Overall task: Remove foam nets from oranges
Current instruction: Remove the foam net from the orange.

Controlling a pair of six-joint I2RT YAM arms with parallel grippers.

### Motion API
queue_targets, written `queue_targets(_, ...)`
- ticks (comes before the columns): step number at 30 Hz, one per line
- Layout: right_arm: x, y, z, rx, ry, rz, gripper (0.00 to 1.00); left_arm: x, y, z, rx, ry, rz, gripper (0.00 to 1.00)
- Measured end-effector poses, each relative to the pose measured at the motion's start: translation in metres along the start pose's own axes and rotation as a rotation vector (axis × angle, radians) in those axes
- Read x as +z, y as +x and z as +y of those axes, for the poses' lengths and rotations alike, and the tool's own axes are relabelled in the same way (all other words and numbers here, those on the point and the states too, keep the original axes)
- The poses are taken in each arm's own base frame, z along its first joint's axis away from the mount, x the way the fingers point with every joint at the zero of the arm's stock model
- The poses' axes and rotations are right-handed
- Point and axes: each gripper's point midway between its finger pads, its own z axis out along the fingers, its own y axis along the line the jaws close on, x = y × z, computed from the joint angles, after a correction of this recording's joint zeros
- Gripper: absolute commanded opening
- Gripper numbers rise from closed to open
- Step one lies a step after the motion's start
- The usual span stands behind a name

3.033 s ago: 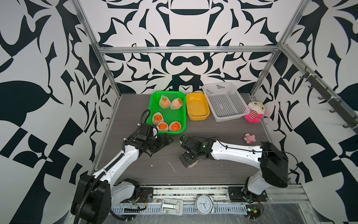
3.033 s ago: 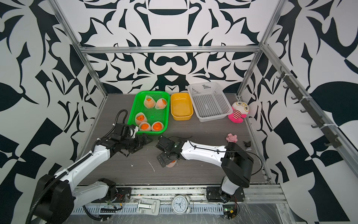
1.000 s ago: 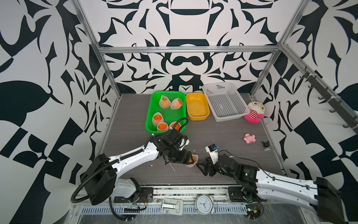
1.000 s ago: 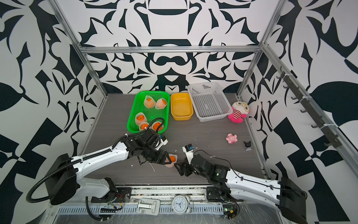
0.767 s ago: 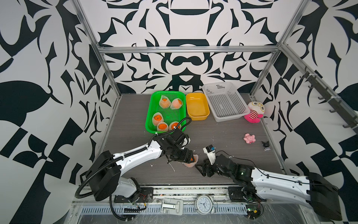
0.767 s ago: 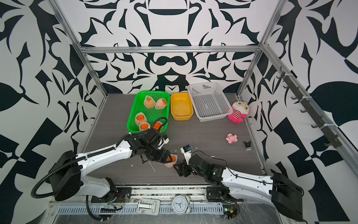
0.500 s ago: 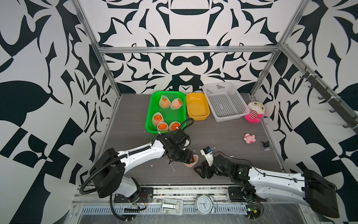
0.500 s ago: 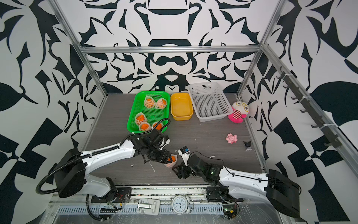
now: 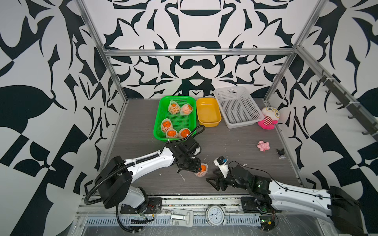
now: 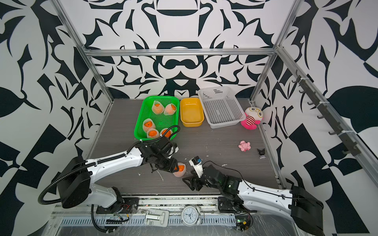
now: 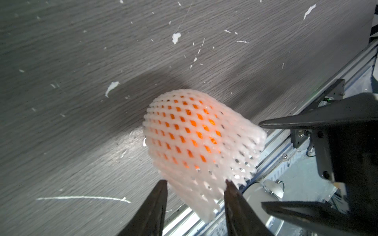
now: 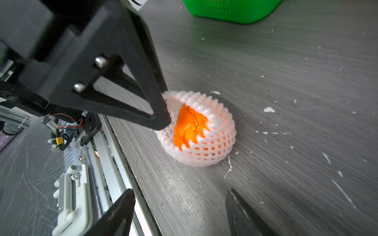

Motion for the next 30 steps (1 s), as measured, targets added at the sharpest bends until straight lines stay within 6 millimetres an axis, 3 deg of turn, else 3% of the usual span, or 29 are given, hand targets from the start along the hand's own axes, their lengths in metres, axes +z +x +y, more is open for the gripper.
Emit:
queue_targets(10, 0.001, -0.001, 0.0, -0.167, -0.009, -0.025, 0.78, 0.0, 0.003, 0.003, -0.002, -0.014, 0.011, 0.28)
queue_targets(15, 0.01, 0.007, -0.003, -0.254, 0.005, 0.038, 0.81, 0.0, 0.006, 0.006, -0.005, -0.025, 0.023, 0.26)
queue_targets(24, 0.015, -0.007, 0.002, -0.391, 0.001, 0.005, 0.84, -0.001, 0.008, 0.009, 0.001, -0.041, 0.026, 0.23)
queue_targets(30, 0.023, -0.004, 0.001, -0.515, 0.001, 0.021, 0.89, -0.007, 0.006, 0.006, 0.009, -0.032, 0.005, 0.21)
